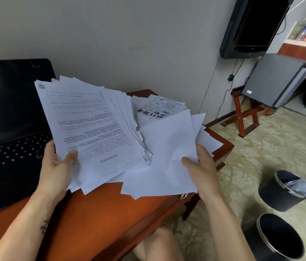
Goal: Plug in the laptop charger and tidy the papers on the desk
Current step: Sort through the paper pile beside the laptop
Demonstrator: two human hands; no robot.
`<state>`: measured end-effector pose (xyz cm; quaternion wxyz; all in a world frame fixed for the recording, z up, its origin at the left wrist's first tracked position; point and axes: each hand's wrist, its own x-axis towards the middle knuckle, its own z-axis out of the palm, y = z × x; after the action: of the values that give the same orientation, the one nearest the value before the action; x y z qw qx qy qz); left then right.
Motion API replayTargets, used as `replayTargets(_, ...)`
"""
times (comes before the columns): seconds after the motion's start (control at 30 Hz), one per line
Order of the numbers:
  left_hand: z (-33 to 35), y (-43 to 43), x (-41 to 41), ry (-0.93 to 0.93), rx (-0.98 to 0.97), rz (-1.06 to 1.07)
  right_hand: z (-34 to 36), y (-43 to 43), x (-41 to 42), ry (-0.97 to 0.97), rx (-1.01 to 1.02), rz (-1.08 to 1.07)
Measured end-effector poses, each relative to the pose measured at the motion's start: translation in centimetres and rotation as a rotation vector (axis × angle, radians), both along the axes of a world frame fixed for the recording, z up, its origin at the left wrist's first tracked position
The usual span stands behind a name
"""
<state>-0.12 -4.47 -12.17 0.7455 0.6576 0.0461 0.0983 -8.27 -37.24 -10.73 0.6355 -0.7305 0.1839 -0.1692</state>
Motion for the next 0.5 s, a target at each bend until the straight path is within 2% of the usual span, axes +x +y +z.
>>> replayTargets(0.23,-0.1,-0.5,0.0,0.015,0.0,-0.027,-1.7,-2.2,-0.7,0.116,0.118,-0.041)
replayTargets(0.4,0.1,-0.8,-0.5,0.026,-0.046,-0.05,-1.9,-2.6,-0.3,0.157,-0.086,-0.024)
replayTargets(0.5,0.1,-0.9,-0.7,0.027,-0.054,-0.051,-1.3,-2.4,-1.1,0.068,-0.145,-0.056)
